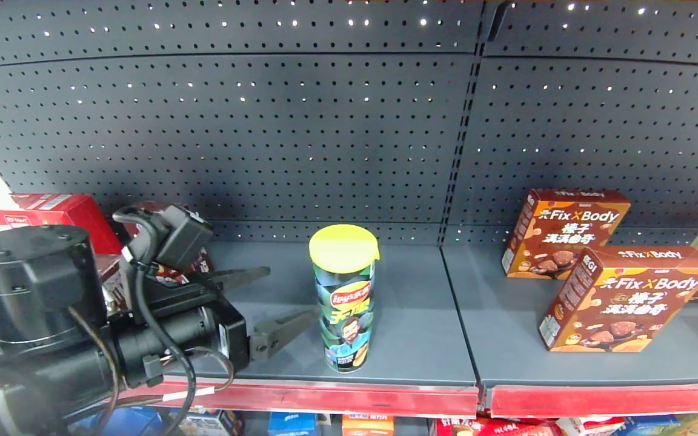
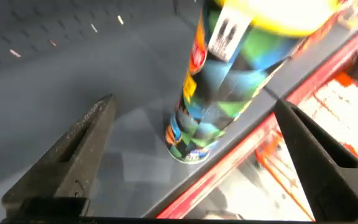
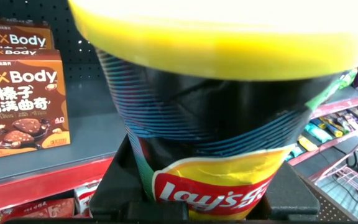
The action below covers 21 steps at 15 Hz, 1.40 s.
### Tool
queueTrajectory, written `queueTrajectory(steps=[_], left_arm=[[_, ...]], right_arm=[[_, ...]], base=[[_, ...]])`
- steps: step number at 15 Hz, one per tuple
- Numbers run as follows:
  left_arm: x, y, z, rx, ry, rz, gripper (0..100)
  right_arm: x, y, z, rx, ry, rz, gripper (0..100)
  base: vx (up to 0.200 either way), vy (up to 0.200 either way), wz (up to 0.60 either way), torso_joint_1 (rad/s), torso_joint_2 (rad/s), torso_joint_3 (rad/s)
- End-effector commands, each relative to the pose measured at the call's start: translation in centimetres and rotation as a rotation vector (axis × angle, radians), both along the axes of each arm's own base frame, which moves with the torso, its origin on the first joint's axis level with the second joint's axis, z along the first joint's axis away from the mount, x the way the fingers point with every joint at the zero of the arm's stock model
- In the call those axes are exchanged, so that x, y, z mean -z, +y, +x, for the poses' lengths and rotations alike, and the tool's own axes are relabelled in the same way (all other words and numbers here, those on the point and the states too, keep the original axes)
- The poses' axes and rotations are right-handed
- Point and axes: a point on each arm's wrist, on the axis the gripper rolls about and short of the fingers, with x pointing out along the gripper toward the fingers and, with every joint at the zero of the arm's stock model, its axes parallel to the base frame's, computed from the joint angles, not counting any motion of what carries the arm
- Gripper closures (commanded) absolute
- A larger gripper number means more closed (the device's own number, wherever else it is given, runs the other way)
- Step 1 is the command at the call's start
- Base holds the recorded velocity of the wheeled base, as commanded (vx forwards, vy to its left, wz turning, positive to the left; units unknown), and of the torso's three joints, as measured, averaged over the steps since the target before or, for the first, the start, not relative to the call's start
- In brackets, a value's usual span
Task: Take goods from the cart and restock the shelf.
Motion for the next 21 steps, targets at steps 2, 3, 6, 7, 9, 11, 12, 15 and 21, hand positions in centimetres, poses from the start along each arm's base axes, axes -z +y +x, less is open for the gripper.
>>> queueTrajectory(steps=[2, 3, 6, 7, 9, 11, 12, 15, 21], left_arm=[[-1.9, 1.6, -2.6, -0.081, -0.094, -0.036, 0], [-2.0, 2.1, -3.3, -0.123, -0.103, -0.035, 0], [-3.1, 4.7, -3.5, -0.278, -0.169, -0.036, 0], [-3.8, 5.7, -3.4, -0.331, -0.213, -0.019, 0], [-4.6, 6.3, -4.6, -0.366, -0.246, 0.018, 0], [-5.0, 7.2, -6.2, -0.509, -0.274, 0.180, 0], [-5.9, 7.8, -7.5, -0.593, -0.281, 0.210, 0], [-6.5, 8.4, -9.0, -0.653, -0.256, 0.075, 0], [-6.2, 9.8, -11.2, -0.832, -0.224, 0.053, 0]], right_arm=[[-0.1, 0.0, 0.1, 0.000, 0.002, 0.000, 100], [-0.1, 0.0, 0.1, -0.002, 0.003, 0.000, 100], [-0.2, 0.0, 0.1, -0.002, 0.002, 0.000, 100], [-0.2, 0.0, 0.0, -0.002, -0.001, -0.001, 100], [-0.1, 0.0, 0.0, -0.002, -0.001, -0.001, 100], [-0.2, 0.0, 0.1, -0.002, 0.003, 0.000, 100], [-0.1, 0.0, 0.1, -0.002, 0.005, 0.001, 100], [-0.1, 0.0, 0.2, -0.003, 0.008, 0.001, 100], [-3.0, -0.5, 1.9, -0.065, 0.026, 0.062, 100]], base=[[0.000, 0.000, 0.00, 0.000, 0.00, 0.000], [0.000, 0.000, 0.00, 0.000, 0.00, 0.000], [0.000, 0.000, 0.00, 0.000, 0.00, 0.000], [0.000, 0.000, 0.00, 0.000, 0.00, 0.000], [0.000, 0.000, 0.00, 0.000, 0.00, 0.000], [0.000, 0.000, 0.00, 0.000, 0.00, 0.000], [0.000, 0.000, 0.00, 0.000, 0.00, 0.000], [0.000, 0.000, 0.00, 0.000, 0.00, 0.000], [0.000, 0.000, 0.00, 0.000, 0.00, 0.000]])
